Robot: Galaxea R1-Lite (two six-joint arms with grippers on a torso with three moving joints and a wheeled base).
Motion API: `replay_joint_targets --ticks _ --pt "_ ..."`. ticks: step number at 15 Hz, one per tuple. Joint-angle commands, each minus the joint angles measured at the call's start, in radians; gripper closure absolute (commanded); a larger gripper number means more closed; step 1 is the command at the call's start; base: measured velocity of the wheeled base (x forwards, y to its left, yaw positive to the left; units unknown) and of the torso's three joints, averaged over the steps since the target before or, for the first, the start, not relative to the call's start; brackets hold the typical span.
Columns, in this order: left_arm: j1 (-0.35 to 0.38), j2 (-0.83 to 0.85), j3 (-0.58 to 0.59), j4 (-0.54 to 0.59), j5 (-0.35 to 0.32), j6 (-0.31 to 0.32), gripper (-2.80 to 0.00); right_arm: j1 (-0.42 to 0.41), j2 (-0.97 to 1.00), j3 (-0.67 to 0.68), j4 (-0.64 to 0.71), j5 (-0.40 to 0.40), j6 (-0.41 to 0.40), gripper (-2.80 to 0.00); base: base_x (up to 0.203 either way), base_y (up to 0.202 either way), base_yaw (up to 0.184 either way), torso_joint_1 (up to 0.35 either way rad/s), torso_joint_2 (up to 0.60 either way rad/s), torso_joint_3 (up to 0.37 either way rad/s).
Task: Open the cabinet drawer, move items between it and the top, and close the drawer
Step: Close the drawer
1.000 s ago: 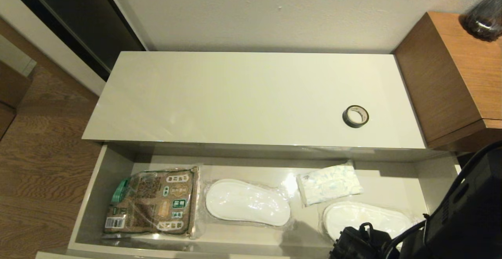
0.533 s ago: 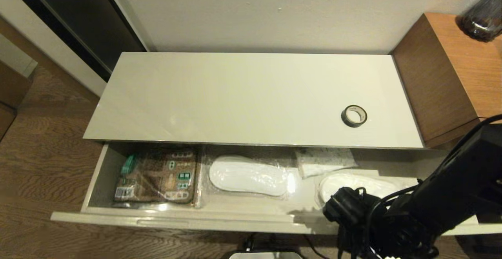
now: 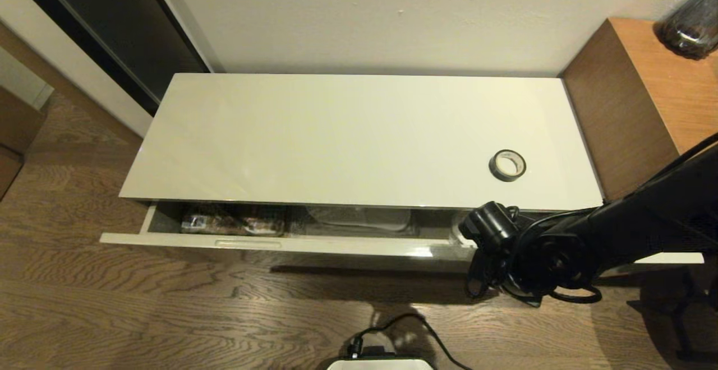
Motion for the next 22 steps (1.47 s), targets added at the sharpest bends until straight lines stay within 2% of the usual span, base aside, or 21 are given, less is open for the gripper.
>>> replay_joint_targets --ticks 1,2,6,10,18,22 --pt "0.001 0.002 0.000 -0.001 0.000 -0.001 0.00 0.001 -0.089 -0.004 0.065 -0.009 0.002 0.00 0.000 0.000 0.000 0.000 0.00 0.000" --pt "0.001 0.002 0.000 -0.001 0.000 -0.001 0.00 0.001 -0.115 -0.010 0.094 -0.011 -0.006 0.00 0.000 0.000 0.000 0.000 0.00 0.000" --pt "0.001 0.002 0.000 -0.002 0.000 -0.001 0.00 -0.050 -0.180 -0.142 0.156 -0.011 -0.157 0.00 0.000 0.000 0.000 0.000 0.00 0.000" --pt "0.001 0.002 0.000 -0.002 0.000 -0.001 0.00 -0.132 -0.140 -0.292 0.250 -0.006 -0.214 0.00 0.000 0.000 0.000 0.000 0.00 0.000" --pt "0.001 0.002 0.000 -0.001 0.000 -0.001 0.00 -0.134 -0.167 -0.368 0.294 -0.009 -0.240 0.00 0.000 0.000 0.000 0.000 0.00 0.000" --pt "0.001 0.002 0.000 -0.002 0.000 -0.001 0.00 -0.134 -0.305 -0.369 0.464 0.005 -0.243 0.00 0.000 0.000 0.000 0.000 0.00 0.000"
